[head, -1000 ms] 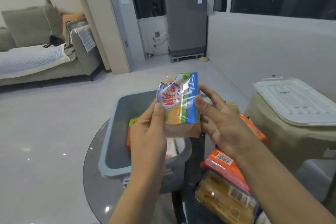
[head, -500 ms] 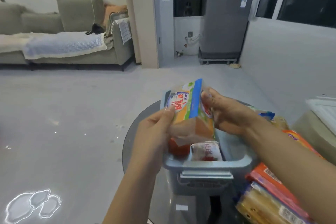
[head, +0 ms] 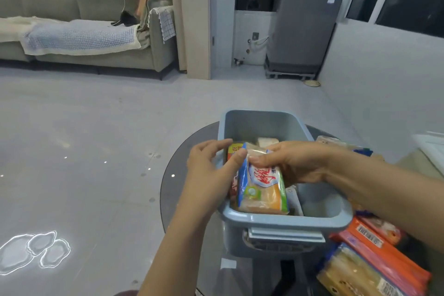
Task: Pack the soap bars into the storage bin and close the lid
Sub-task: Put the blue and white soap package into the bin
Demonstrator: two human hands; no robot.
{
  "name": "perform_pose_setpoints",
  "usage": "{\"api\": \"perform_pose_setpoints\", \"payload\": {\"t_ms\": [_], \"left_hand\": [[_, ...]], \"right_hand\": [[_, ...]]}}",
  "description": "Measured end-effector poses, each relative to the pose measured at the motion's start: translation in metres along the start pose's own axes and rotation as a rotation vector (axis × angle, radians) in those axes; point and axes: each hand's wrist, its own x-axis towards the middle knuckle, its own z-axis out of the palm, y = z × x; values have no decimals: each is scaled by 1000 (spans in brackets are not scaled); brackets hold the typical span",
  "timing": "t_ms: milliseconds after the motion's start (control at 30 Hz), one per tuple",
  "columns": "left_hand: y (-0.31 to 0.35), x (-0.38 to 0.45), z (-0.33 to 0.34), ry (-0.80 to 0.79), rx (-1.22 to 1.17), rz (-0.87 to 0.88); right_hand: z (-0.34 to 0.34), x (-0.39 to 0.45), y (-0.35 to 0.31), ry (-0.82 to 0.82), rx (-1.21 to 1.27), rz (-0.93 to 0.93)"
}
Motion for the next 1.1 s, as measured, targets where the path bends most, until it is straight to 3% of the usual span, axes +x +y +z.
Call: {"api": "perform_pose_setpoints", "payload": {"t_ms": [167, 467, 633, 767, 867, 967, 1100], "left_hand": [[-6, -1, 3, -187, -288, -182], [-13, 5, 4, -173, -308, -167], [-14, 3, 2, -155, -284, -150], [-13, 1, 2, -162, -287, -161], [-15, 2, 3, -166, -298, -154], [-17, 1, 3, -162, -304, -152], [-19, 1, 4, -150, -316, -144]], "right_hand": [[-10, 12, -3, -46, -139, 123], [19, 31, -6, 46, -588, 149], [20, 29, 0, 46, -366, 180], [17, 31, 3, 56, -327, 159], [12, 30, 2, -82, -274, 202], [8, 29, 0, -160, -319, 223], [17, 29, 5, -79, -528, 176]]}}
